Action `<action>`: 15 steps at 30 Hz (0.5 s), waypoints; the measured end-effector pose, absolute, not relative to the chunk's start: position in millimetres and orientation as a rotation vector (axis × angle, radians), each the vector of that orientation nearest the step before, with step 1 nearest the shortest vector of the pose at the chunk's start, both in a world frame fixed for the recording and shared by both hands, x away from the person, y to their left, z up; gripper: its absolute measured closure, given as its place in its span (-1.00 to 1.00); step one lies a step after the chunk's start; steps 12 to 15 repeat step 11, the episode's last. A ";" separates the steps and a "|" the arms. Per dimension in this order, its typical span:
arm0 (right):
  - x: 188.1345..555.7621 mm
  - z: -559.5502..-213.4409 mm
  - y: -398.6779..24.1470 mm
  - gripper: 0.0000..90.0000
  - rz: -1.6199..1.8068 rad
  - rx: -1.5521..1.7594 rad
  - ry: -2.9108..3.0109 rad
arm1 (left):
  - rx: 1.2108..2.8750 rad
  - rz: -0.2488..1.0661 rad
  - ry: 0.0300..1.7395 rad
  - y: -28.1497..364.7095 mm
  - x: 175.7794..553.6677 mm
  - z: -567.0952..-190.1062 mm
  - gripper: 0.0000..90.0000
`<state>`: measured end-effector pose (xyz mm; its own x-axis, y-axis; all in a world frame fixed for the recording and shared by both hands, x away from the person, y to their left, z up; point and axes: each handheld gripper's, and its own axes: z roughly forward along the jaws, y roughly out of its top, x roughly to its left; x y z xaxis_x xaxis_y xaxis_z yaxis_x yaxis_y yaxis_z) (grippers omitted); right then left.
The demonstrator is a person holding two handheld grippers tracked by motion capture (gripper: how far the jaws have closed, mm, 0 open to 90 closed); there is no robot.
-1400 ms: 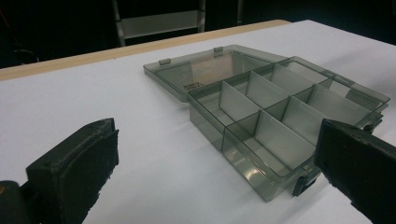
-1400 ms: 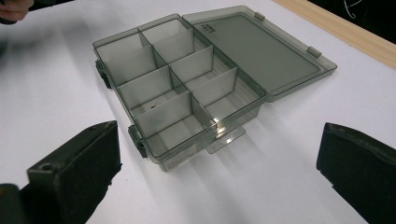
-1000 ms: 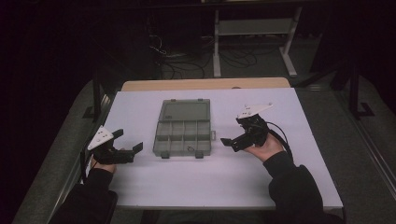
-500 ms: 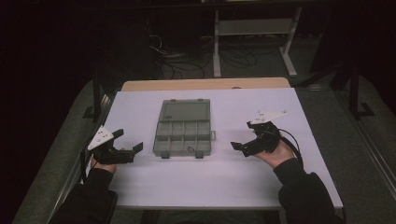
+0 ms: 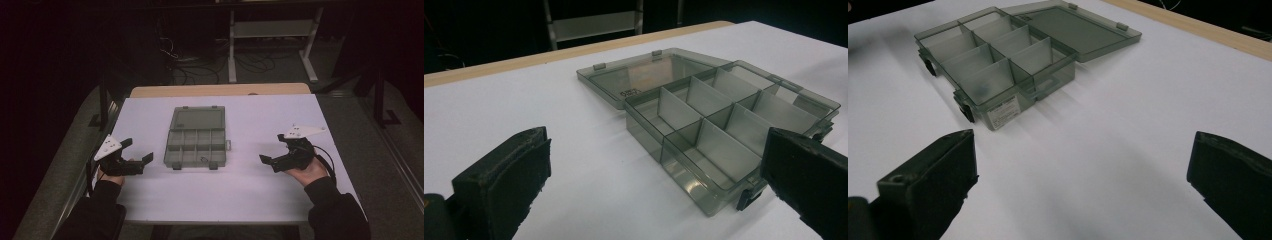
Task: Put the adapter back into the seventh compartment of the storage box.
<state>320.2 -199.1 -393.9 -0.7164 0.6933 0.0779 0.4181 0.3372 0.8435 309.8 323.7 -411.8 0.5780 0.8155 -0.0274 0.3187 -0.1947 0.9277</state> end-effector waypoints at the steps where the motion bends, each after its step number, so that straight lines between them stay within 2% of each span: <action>1: 319.3 -394.5 -200.8 -1.00 1.329 0.996 2.304 | 1.770 0.597 0.935 323.8 309.8 -411.7 -1.00; 15: 305.8 -405.9 -217.5 -1.00 1.334 1.035 2.248 | 1.767 0.597 0.932 323.1 310.0 -411.5 -1.00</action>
